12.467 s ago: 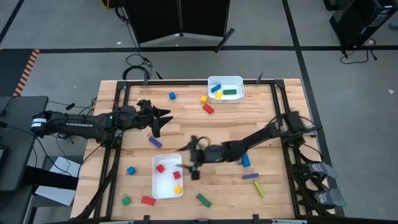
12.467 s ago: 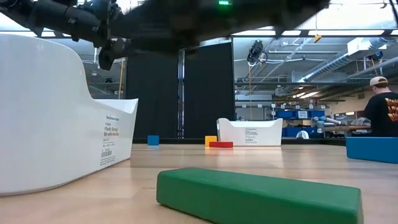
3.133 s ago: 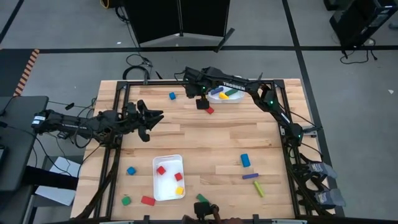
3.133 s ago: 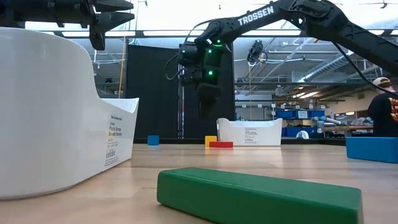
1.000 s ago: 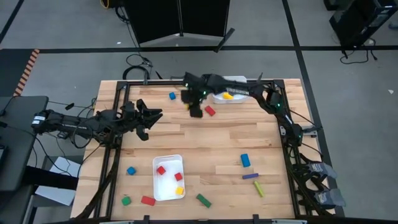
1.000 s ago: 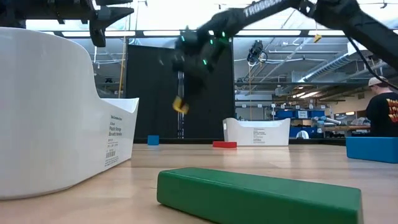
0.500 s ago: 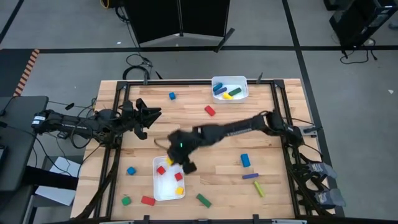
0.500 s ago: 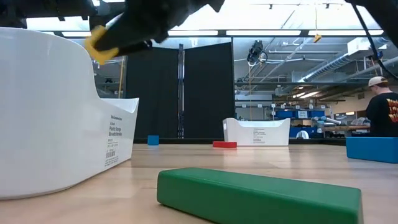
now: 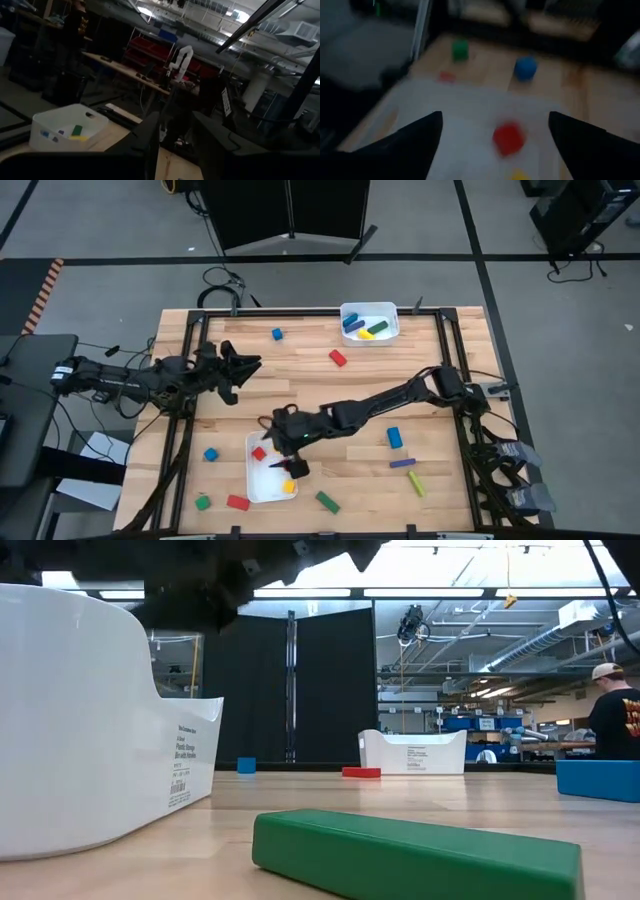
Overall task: Sort blocks by size
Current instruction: Put the blue small block into the bottom white bin
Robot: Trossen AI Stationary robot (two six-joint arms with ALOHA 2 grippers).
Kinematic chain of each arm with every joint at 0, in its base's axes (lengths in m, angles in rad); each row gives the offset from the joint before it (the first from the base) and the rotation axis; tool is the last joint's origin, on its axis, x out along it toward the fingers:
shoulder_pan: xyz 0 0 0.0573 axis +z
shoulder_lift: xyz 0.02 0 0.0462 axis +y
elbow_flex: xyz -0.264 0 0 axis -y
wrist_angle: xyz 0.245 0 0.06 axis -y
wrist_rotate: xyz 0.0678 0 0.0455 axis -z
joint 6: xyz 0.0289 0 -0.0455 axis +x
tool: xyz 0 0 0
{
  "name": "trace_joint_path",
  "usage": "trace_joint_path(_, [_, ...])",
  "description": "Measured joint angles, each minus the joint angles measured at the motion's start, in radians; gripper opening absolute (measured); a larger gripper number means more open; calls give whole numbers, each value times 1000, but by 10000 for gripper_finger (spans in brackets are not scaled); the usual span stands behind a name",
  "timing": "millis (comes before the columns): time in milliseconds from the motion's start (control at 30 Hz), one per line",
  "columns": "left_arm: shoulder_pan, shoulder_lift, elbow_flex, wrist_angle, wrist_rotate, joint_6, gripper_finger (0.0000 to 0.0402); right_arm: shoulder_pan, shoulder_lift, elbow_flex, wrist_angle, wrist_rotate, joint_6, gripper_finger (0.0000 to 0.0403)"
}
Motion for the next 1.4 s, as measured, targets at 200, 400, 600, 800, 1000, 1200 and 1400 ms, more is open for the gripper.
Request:
trace_joint_path(200, [0, 0, 0, -71, -25, -30, 117, -15, -219, -338, 310, 134, 25, 366])
trace_joint_path(400, [1, 5, 0, -92, -76, -31, 117, -16, -507, -722, 516, 332, 24, 318])
trace_joint_path(600, [10, 58, 10, -174, -203, -86, 117, -16, -775, -1000, 595, 513, 21, 286])
trace_joint_path(800, [117, 234, 136, -406, -239, -139, 117, -27, -958, -1160, 670, 550, 8, 271])
trace_joint_path(1000, [331, 516, 404, -677, -68, -110, 137, -28, -1013, -1219, 689, 550, 9, 268])
trace_joint_path(1200, [525, 790, 663, -899, 76, 32, 174, -18, -1013, -1223, 684, 549, 19, 268])
trace_joint_path(1400, [647, 930, 768, -935, 178, 132, 197, 8, -1013, -1223, 683, 538, -17, 261])
